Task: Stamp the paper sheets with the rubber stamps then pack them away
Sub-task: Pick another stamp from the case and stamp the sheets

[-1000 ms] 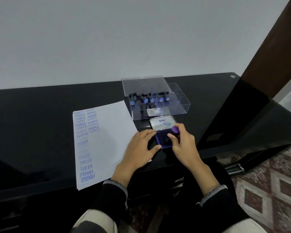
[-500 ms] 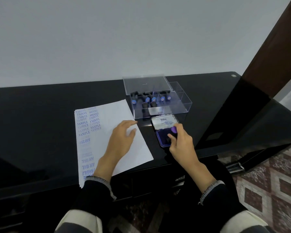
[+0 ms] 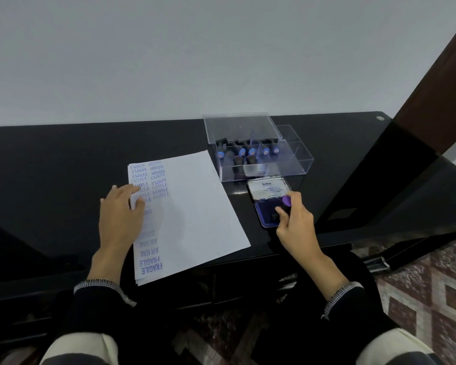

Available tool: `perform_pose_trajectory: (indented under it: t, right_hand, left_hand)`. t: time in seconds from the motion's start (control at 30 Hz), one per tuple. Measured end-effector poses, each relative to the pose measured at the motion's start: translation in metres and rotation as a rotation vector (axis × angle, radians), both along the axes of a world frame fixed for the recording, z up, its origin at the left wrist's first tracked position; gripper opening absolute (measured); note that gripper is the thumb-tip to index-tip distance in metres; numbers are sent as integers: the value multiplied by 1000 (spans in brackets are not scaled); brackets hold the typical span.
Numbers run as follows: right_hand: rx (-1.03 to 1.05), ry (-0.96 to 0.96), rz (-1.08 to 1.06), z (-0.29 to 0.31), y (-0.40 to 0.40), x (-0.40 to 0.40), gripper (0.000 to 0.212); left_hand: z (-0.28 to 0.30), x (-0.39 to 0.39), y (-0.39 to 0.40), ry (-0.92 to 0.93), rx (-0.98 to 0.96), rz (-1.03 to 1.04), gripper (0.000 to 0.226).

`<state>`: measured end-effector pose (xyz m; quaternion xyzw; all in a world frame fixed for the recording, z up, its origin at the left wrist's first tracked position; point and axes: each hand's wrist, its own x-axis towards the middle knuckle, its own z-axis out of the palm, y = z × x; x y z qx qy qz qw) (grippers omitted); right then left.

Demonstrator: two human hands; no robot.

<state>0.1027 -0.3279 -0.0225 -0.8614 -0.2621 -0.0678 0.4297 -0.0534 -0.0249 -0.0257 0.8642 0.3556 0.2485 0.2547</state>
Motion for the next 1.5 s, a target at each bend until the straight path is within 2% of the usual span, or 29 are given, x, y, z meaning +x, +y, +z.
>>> perform_pose_trajectory:
  t: [0.2, 0.5, 0.63, 0.73, 0.97, 1.23, 1.5]
  right_hand:
    - [1, -6, -16, -1, 2, -1, 27]
    - [60, 117, 14, 17, 0, -1, 14]
    - [110, 133, -7, 22, 2, 2, 18]
    - [37, 123, 43, 21, 5, 7, 15]
    - [-123, 70, 142, 26, 4, 4, 37]
    - [-264, 0, 148, 25, 14, -3, 33]
    - [-184, 75, 108, 25, 18, -7, 37]
  left_hand:
    - [-11, -6, 3, 124, 10, 29, 48]
    - [-17, -4, 4, 170, 74, 19, 45]
    - [-17, -4, 5, 180, 86, 21, 45]
    - [-16, -4, 3, 181, 87, 16, 46]
    - [-18, -6, 2, 185, 88, 9, 46]
    - [-20, -5, 3, 196, 87, 16, 47]
    - [-20, -4, 3, 179, 95, 24, 46]
